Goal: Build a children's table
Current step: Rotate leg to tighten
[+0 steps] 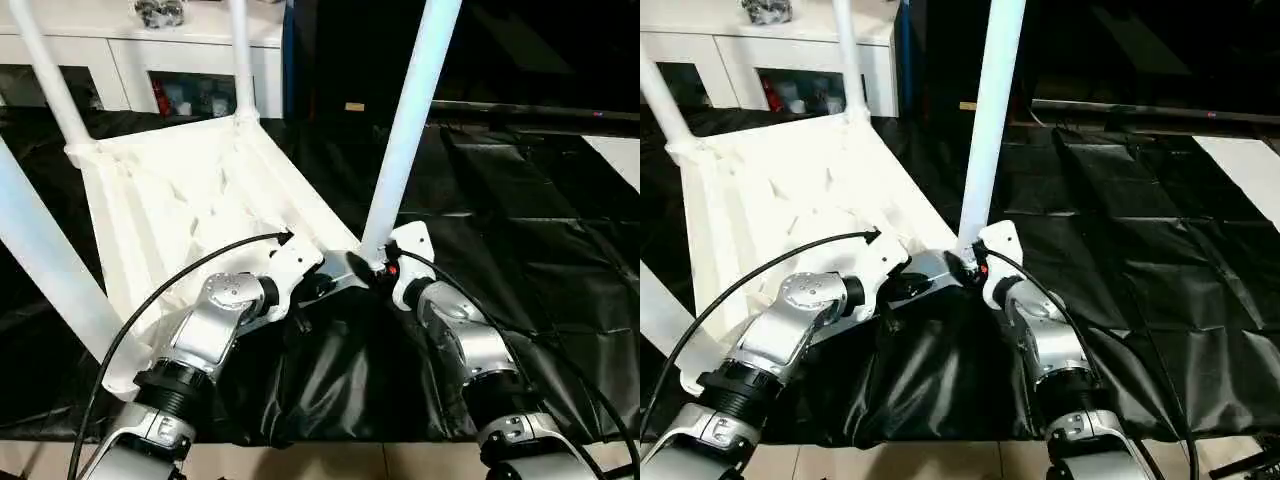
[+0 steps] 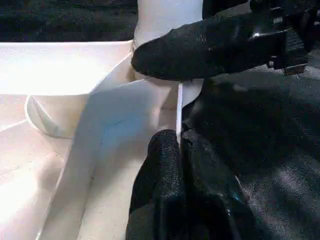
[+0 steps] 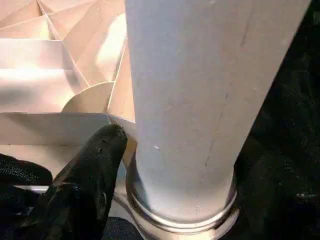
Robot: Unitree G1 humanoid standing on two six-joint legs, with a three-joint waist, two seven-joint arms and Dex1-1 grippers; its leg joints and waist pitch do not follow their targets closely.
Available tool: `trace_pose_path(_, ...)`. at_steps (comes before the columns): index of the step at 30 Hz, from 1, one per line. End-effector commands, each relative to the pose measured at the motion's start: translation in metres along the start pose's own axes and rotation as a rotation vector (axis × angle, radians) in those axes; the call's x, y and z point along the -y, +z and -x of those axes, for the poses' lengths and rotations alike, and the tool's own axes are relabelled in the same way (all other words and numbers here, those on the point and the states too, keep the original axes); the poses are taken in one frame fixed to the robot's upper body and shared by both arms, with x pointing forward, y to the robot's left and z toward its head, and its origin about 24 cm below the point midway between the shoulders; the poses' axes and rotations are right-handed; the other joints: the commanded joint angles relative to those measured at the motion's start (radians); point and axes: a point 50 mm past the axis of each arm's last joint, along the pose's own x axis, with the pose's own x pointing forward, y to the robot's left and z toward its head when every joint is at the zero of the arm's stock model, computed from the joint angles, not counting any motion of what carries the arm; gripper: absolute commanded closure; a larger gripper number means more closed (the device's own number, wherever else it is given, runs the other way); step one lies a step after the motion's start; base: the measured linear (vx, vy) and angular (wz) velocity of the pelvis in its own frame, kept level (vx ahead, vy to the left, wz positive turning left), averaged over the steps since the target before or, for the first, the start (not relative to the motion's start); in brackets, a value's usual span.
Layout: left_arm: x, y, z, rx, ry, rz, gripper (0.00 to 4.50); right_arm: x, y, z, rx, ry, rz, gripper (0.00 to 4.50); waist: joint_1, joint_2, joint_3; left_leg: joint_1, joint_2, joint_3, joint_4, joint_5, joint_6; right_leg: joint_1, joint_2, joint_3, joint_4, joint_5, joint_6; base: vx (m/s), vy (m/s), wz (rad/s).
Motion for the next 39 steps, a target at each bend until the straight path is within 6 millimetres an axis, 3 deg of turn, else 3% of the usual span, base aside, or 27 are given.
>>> trace_pose_path(1,0.020,0.028,-0.016,0.110,-0.103,-0.066,4.50,-0.053,-0.001,-0.015,-0.023,0.292,-0.002,0.84,0.002,0.007,-0.056,-0.005,0.019,-0.003,-0.078,-0.254,0.021,0.045,-0.048,0.048,-0.090,-0.329,-0.152,0.000,0.000,0.00)
trace_pose_path(3,0.019,0.025,-0.009,0.106,-0.140,-0.093,4.50,-0.042,-0.003,-0.008,-0.037,0.307,0.041,0.60,0.002,0.008,-0.056,-0.006,0.020,-0.004,-0.079,-0.246,0.023,0.047,-0.048,0.048,-0.088,-0.310,-0.158,0.000,0.000,0.00)
trace_pose_path(4,0.018,0.022,-0.004,0.104,-0.160,-0.095,4.50,-0.035,-0.003,-0.004,-0.041,0.327,0.070,0.60,0.003,0.012,-0.058,-0.006,0.020,-0.003,-0.078,-0.240,0.027,0.048,-0.049,0.049,-0.086,-0.292,-0.165,0.000,0.000,0.00)
trace_pose_path(6,0.016,0.019,0.002,0.110,-0.191,-0.106,4.50,-0.026,-0.002,0.003,-0.043,0.356,0.116,0.60,0.004,0.009,-0.059,-0.010,0.020,-0.003,-0.075,-0.220,0.037,0.052,-0.049,0.048,-0.082,-0.258,-0.177,0.000,0.000,0.00)
trace_pose_path(14,0.011,0.010,0.025,0.108,-0.300,-0.117,4.50,0.000,0.007,0.027,-0.053,0.516,0.176,0.60,0.013,0.009,-0.064,-0.004,0.025,0.003,-0.067,-0.121,0.087,0.056,-0.045,0.051,-0.056,-0.058,-0.267,0.000,0.000,0.00)
trace_pose_path(19,0.008,0.007,0.034,0.097,-0.372,-0.130,4.50,0.001,0.004,0.040,-0.109,0.678,0.236,0.60,0.020,0.007,-0.060,-0.001,0.024,0.005,-0.069,-0.175,0.081,0.055,-0.049,0.051,-0.066,-0.143,-0.253,0.000,0.000,0.00)
trace_pose_path(22,0.006,0.006,0.037,0.083,-0.401,-0.144,4.50,0.000,0.001,0.043,-0.140,0.727,0.264,0.92,0.027,0.008,-0.058,0.003,0.026,0.006,-0.070,-0.182,0.071,0.051,-0.050,0.052,-0.068,-0.165,-0.246,0.000,0.000,0.00)
trace_pose_path(29,0.002,0.003,0.043,0.042,-0.470,-0.171,4.50,-0.003,0.003,0.045,-0.151,0.795,0.280,1.39,0.031,0.008,-0.060,0.003,0.026,0.005,-0.070,-0.170,0.059,0.052,-0.049,0.052,-0.064,-0.157,-0.245,0.000,0.000,0.00)
trace_pose_path(30,0.001,0.003,0.043,0.041,-0.472,-0.172,4.50,-0.004,0.003,0.046,-0.155,0.803,0.283,1.62,0.031,0.008,-0.060,0.003,0.026,0.005,-0.070,-0.166,0.060,0.051,-0.048,0.052,-0.063,-0.150,-0.247,0.000,0.000,0.00)
trace_pose_path(39,0.000,0.003,0.043,0.045,-0.459,-0.168,4.50,-0.008,-0.002,0.047,-0.162,0.833,0.283,1.81,0.035,0.006,-0.062,0.000,0.026,0.005,-0.068,-0.148,0.064,0.054,-0.050,0.051,-0.059,-0.127,-0.251,0.000,0.000,0.00)
